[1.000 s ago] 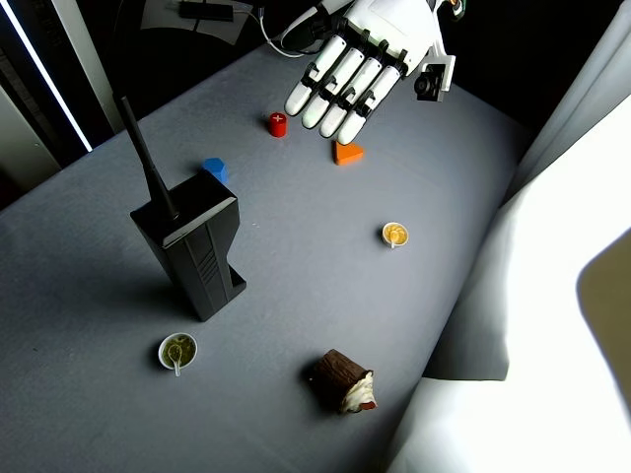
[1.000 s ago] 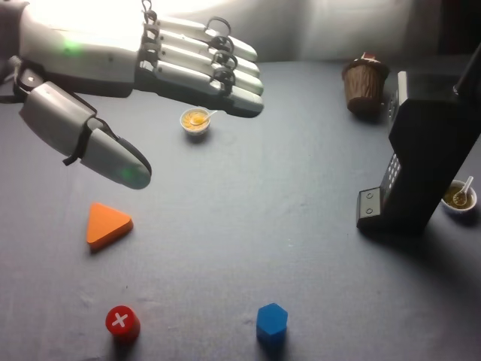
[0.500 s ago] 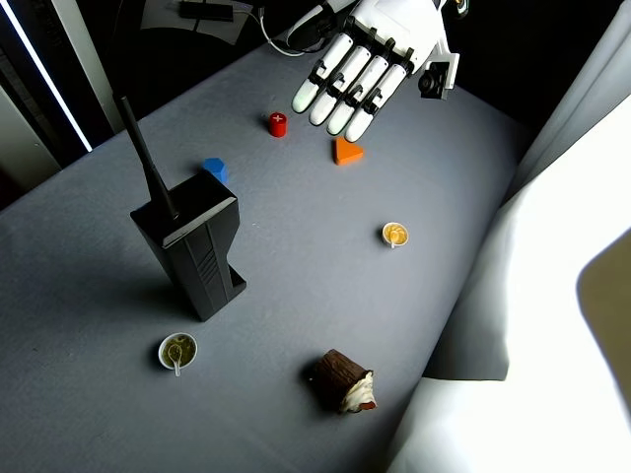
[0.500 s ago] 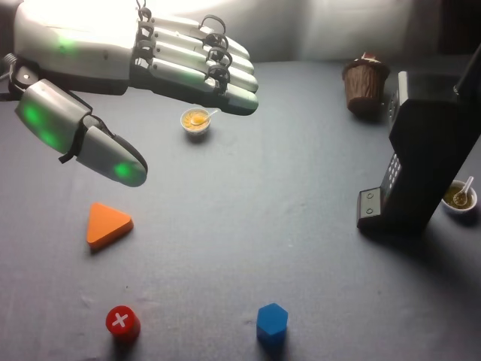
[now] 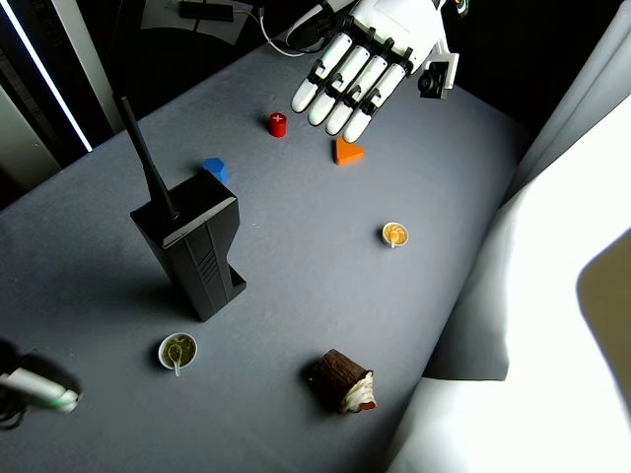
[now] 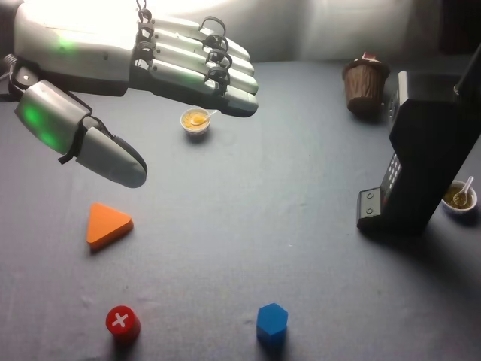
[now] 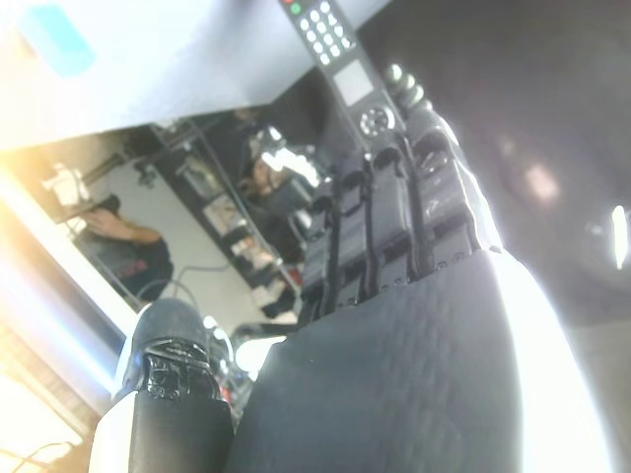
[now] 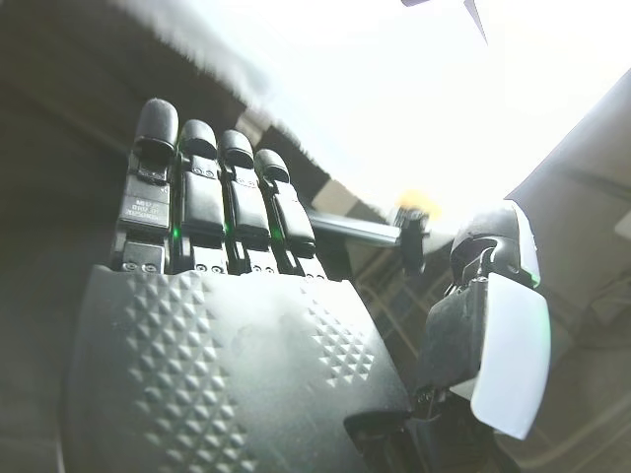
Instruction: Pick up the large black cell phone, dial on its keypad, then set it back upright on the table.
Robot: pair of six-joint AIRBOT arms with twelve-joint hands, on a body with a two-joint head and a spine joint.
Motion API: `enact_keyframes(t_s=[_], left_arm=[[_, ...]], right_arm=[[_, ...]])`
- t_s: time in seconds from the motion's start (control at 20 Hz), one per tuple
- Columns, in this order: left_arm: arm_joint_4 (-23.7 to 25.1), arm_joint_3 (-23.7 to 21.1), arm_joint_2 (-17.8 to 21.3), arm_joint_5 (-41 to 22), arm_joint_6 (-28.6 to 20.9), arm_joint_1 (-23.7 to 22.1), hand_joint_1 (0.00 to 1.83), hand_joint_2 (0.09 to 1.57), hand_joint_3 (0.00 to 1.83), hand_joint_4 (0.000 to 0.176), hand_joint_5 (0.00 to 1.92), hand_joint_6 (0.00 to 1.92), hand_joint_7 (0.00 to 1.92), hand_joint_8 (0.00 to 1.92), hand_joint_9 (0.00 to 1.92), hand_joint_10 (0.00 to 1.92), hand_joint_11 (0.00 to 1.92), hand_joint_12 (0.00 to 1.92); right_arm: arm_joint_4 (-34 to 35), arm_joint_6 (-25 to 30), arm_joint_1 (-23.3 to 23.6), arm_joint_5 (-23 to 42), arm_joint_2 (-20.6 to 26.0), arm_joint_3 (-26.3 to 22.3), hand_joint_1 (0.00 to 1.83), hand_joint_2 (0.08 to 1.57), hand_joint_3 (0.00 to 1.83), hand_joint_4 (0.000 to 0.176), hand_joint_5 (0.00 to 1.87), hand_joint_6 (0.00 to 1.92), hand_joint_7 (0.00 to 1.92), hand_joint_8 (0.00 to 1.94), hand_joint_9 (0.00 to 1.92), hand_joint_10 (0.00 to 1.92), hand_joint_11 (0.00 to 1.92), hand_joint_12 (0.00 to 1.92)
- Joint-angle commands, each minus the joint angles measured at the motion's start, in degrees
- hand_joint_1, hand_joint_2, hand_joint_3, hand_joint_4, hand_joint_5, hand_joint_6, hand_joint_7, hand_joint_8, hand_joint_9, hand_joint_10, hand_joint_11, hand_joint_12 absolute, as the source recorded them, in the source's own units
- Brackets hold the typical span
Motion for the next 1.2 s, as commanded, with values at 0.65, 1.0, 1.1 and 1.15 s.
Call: enact_keyframes(t_s=[0.65, 1.0, 1.1, 1.15], left_arm=[[-5.93, 0.11, -0.32, -2.55, -0.27, -1.75, 0.00, 1.18, 0.00, 0.000, 0.11, 0.00, 0.11, 0.00, 0.09, 0.00, 0.00, 0.23], [-5.95, 0.18, -1.01, -2.92, -0.18, -1.75, 0.00, 1.18, 0.00, 0.000, 0.09, 0.00, 0.08, 0.00, 0.07, 0.00, 0.00, 0.14], [-5.97, 0.27, -1.21, -3.06, -0.18, -1.75, 0.00, 1.18, 0.00, 0.000, 0.10, 0.00, 0.10, 0.00, 0.08, 0.00, 0.00, 0.17], [-5.98, 0.31, -1.32, -3.11, -0.18, -1.75, 0.00, 1.18, 0.00, 0.000, 0.09, 0.00, 0.09, 0.00, 0.07, 0.00, 0.00, 0.14]], right_arm=[[-2.08, -0.70, 6.09, 3.44, -5.90, 5.66, 0.62, 0.91, 0.00, 0.000, 0.00, 0.00, 0.00, 0.00, 0.00, 0.00, 0.00, 0.00], [-4.14, -0.70, 9.05, 2.48, -8.02, 6.28, 0.45, 0.80, 0.00, 0.000, 0.00, 0.00, 0.00, 0.00, 0.00, 0.00, 0.05, 0.03], [-4.29, -0.70, 9.27, 2.48, -8.06, 6.57, 0.48, 0.80, 0.00, 0.000, 0.00, 0.00, 0.00, 0.00, 0.00, 0.00, 0.02, 0.02], [-4.48, -0.70, 9.36, 2.48, -8.06, 6.91, 0.52, 0.79, 0.00, 0.000, 0.00, 0.00, 0.00, 0.00, 0.00, 0.00, 0.05, 0.03]])
